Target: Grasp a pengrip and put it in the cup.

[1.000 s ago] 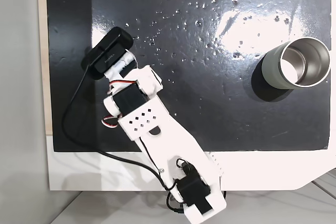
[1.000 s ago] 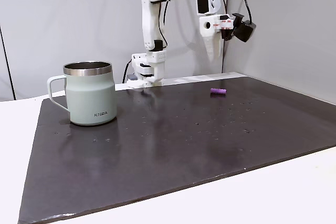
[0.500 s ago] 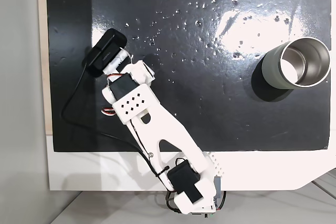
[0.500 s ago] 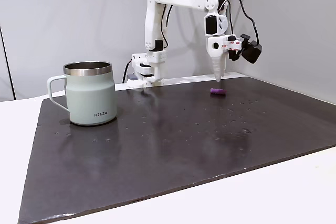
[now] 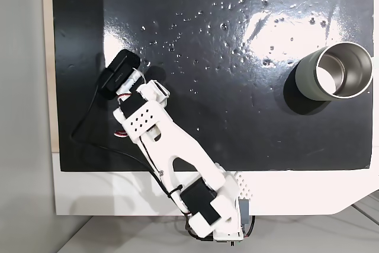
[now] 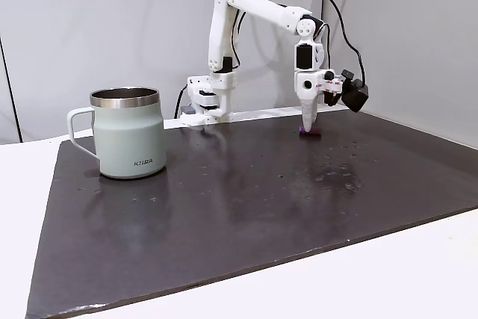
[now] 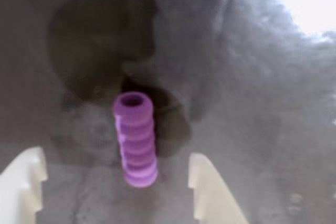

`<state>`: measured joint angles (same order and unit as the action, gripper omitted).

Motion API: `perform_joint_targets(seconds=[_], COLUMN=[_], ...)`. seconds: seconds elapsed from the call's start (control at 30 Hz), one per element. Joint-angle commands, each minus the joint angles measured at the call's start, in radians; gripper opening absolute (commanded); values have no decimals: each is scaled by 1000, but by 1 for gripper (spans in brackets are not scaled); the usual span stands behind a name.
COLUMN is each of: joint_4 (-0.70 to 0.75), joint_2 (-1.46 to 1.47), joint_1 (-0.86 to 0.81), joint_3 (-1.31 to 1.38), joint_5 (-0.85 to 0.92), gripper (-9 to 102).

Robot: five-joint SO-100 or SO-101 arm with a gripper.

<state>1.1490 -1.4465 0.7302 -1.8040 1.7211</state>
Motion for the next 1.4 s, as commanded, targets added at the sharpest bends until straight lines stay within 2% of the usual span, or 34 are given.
perform_joint_targets(seconds=[0.0, 0.43, 0.7, 0.93, 1.13, 1.37], joint_4=[-32, -112, -138, -138, -89, -67], joint_2=[-5, 21, 25, 20, -14, -161], joint_1=[8, -9, -12, -9, -23, -135], joint_3=[-2, -35, -66, -78, 26, 37], joint_5=[-12, -3, -3, -11, -115, -160], gripper=[33, 18, 1, 0, 0, 0])
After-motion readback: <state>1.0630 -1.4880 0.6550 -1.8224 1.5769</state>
